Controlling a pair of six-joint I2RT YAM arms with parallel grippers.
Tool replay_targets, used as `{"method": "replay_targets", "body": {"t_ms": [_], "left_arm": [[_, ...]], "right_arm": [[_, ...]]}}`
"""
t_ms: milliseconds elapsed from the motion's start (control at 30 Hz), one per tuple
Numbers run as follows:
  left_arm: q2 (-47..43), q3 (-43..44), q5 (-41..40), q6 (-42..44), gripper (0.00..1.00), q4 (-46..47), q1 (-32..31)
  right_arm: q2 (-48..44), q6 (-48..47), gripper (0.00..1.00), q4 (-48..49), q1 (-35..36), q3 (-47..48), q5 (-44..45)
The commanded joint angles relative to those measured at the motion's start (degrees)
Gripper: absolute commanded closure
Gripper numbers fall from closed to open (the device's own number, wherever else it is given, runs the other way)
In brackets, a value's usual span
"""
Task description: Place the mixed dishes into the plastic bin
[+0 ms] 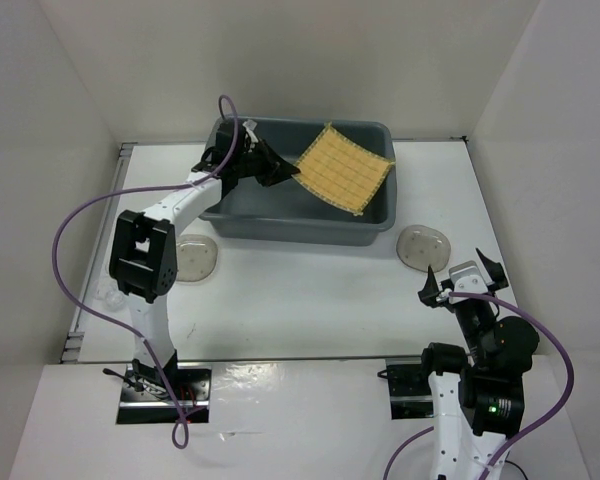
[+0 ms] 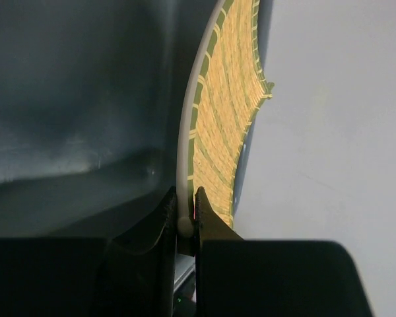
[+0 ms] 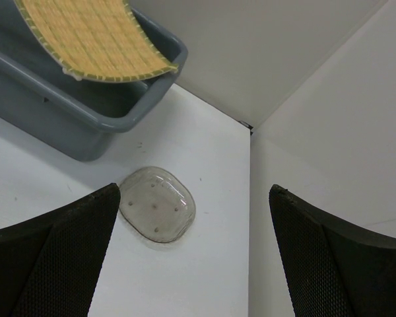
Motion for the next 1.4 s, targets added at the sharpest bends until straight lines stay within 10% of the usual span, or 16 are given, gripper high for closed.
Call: {"method": "replay_targets", "body": {"t_ms": [0, 700, 800, 967, 1367], "left_arm": [[-1.7, 0.6, -3.6, -4.0, 1.0, 11.1, -0.1], [4.9, -12.5, -15.5, -6.9, 0.98, 15.5, -3.6], [6.3, -12.5, -15.0, -6.2, 0.59, 14.9, -4.1], [6.3, -10.7, -16.2, -1.4, 0.22, 10.0, -4.1], [-5.3, 1.9, -37.0, 18.4, 0.03, -16.8, -8.7]], "right_arm": [[-0.3, 1.1, 0.02, 3.2, -0.5, -0.2, 0.7], [0.2, 1.1, 0.02, 3.2, -0.5, -0.7, 0.7], [0.2, 1.1, 0.02, 3.2, -0.5, -0.7, 0.7], [1.6, 2.0, 0.02, 4.2, -0.5, -1.3, 1.7], [30.8, 8.4, 0.02, 7.3, -1.0, 3.2, 13.0]]}}
